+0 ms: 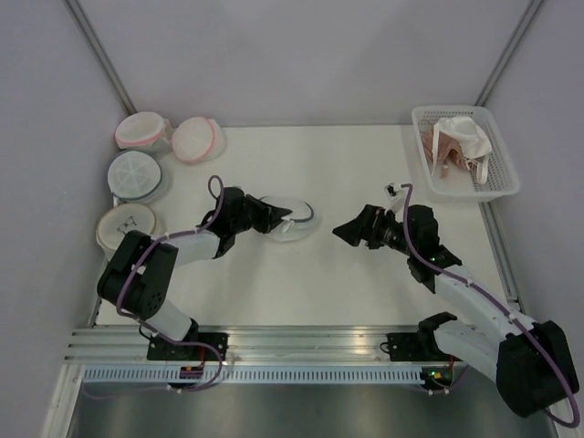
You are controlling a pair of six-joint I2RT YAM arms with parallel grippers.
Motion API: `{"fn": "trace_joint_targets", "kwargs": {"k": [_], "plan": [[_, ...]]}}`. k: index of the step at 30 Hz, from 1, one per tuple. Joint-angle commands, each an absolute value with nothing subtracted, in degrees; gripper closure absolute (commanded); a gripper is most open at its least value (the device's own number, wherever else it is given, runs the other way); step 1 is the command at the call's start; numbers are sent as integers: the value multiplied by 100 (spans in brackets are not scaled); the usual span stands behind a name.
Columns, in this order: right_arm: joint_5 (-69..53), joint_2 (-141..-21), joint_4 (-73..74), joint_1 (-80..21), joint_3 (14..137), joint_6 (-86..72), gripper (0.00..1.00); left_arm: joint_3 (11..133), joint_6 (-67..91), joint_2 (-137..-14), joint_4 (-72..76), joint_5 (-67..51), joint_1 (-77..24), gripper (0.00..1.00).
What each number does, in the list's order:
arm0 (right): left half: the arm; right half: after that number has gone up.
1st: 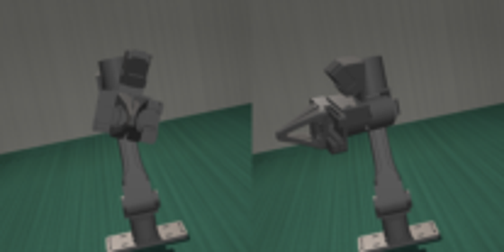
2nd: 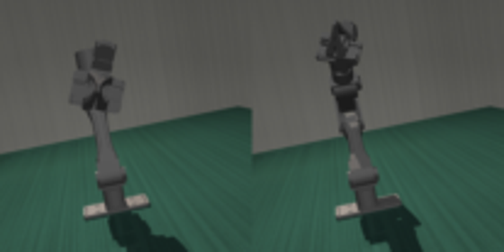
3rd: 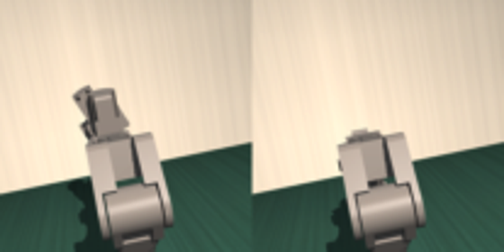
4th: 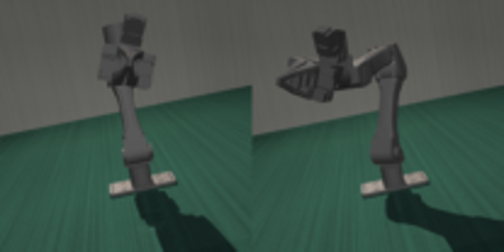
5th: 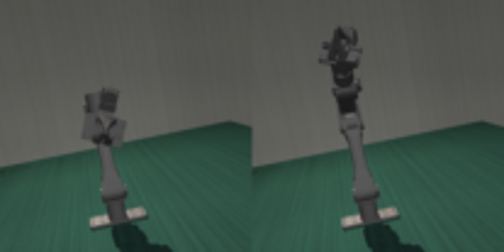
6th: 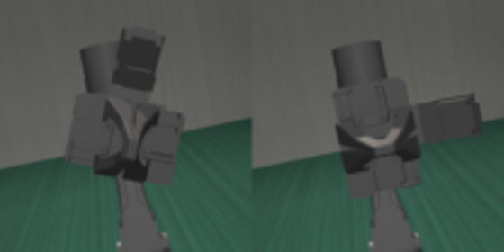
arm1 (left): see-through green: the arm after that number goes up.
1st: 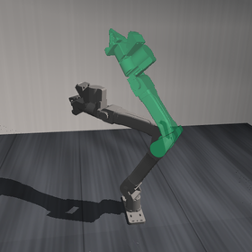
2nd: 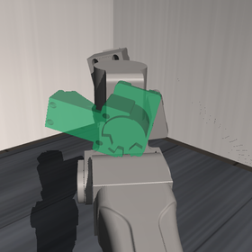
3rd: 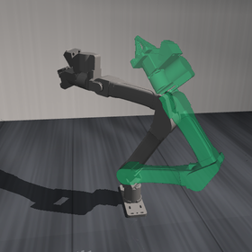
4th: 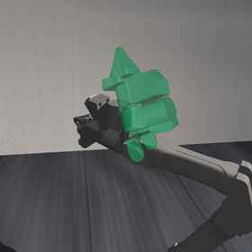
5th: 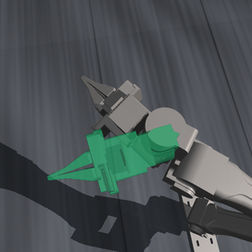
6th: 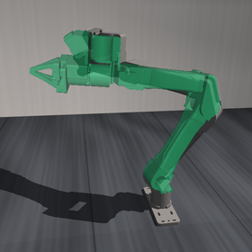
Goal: Unzip the laundry bag and remove the bra
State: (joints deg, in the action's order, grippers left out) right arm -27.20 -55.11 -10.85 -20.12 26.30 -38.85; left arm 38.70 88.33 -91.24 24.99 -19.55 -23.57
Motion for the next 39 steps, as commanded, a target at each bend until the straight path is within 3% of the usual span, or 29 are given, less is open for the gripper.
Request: {"fn": "trace_joint_targets", "kwargs": {"k": [1,5,11,28,39], "plan": [[-2603,-6089,-1714,-2460,2944,-3702,2,3595,9343,-8465,2743,-1847,-2635,98],[-2013,-6433,-2038,-3057,2988,-3639,2,3533,9465,-8174,2654,-1863,-2716,98],[-1793,-7066,-2179,-3708,3418,-3665,13,3709,9694,-8165,2330,-1995,-2909,98],[-1389,-7805,-2934,-4148,3691,-3796,17,3595,9984,-8200,2364,-2065,-3120,98],[-1327,-7867,-3173,-4263,3815,-3806,50,3384,9949,-8060,2311,-2057,-3182,98]]}}
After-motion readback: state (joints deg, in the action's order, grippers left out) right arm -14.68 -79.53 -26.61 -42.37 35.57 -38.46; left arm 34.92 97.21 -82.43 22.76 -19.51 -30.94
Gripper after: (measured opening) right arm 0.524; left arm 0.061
